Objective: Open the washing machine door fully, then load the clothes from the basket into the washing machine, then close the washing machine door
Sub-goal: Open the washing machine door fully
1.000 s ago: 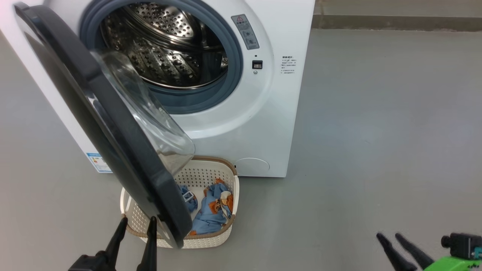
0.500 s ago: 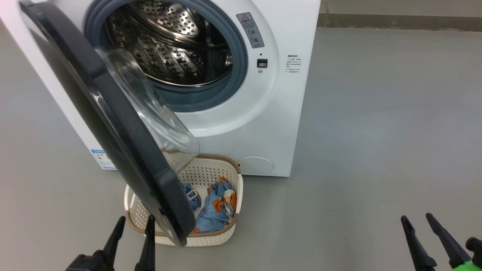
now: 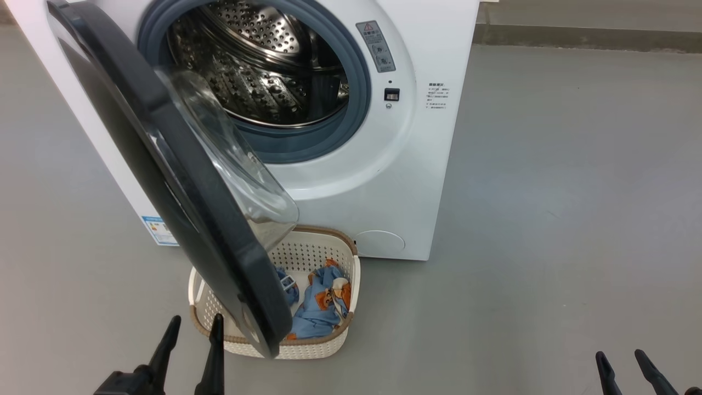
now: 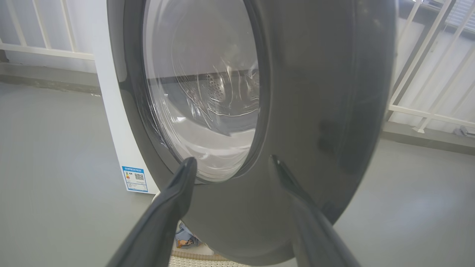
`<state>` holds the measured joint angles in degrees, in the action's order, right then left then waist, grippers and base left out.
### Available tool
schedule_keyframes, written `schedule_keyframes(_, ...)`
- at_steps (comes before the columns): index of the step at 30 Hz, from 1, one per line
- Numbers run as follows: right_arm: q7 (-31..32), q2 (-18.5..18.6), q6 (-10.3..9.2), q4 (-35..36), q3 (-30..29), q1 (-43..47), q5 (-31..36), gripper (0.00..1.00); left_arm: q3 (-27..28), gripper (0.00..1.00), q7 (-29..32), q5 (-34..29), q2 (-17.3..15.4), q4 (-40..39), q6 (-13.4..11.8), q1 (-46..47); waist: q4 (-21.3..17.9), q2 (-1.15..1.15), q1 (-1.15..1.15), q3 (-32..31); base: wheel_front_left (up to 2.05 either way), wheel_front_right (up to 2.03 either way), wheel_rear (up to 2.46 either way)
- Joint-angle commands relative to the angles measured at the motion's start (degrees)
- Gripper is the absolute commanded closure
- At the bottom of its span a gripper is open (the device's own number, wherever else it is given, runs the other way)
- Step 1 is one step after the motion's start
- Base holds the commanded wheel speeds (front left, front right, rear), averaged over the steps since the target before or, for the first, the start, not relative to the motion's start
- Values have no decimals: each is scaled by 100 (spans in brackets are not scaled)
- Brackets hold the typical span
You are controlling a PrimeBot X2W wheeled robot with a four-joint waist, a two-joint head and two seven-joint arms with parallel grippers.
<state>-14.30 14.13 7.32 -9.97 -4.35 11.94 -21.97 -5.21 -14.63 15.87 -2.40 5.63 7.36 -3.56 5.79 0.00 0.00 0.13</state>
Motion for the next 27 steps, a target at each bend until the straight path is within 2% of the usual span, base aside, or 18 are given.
schedule_keyframes(1, -70, 119, 17, 125, 97, -25, 52, 0, 196, 0, -37, 31, -48, -99, 13, 101, -4, 0, 0, -2, 0, 0, 0)
schedule_keyframes(6, -70, 72, 17, 145, 39, -6, 102, 0, 298, 2, -37, 252, -48, -116, 13, 159, -7, 0, 0, -21, 0, 0, 0)
schedule_keyframes(7, -70, 66, 17, 153, 25, -5, 107, 0, 353, 56, -37, 310, -48, -146, 13, 187, -3, 0, 0, -24, 0, 0, 0)
schedule_keyframes(8, -70, 60, 17, 162, 14, -5, 110, 0, 436, 100, -37, 373, -48, -198, 13, 224, 2, 0, 0, -27, 0, 0, 0)
schedule_keyframes(14, -70, 64, 17, 250, 36, -16, 134, 0, 855, 100, -37, 801, -48, -1096, -91, 562, 38, 0, 0, -27, 0, 0, 0)
schedule_keyframes(18, -70, 81, 17, 305, 61, -26, 141, 0, 785, 100, -37, 1061, -48, -2132, -245, 826, 49, 0, 0, -22, 0, 0, 0)
schedule_keyframes(21, -70, 76, 17, 333, 49, -28, 151, 0, 364, 100, -37, 908, -48, -2865, -322, 935, 49, 0, 0, -16, 0, 0, 0)
schedule_keyframes(23, -70, 84, 17, 334, 67, -29, 145, 0, -153, 100, -37, 1024, -48, -3216, -356, 975, 40, 0, 0, -14, 0, 0, 0)
schedule_keyframes(27, -70, 100, 17, 332, 105, -45, 122, 0, -1244, 100, -37, 978, -48, -3267, -313, 956, 29, 0, 0, -2, 0, 0, 0)
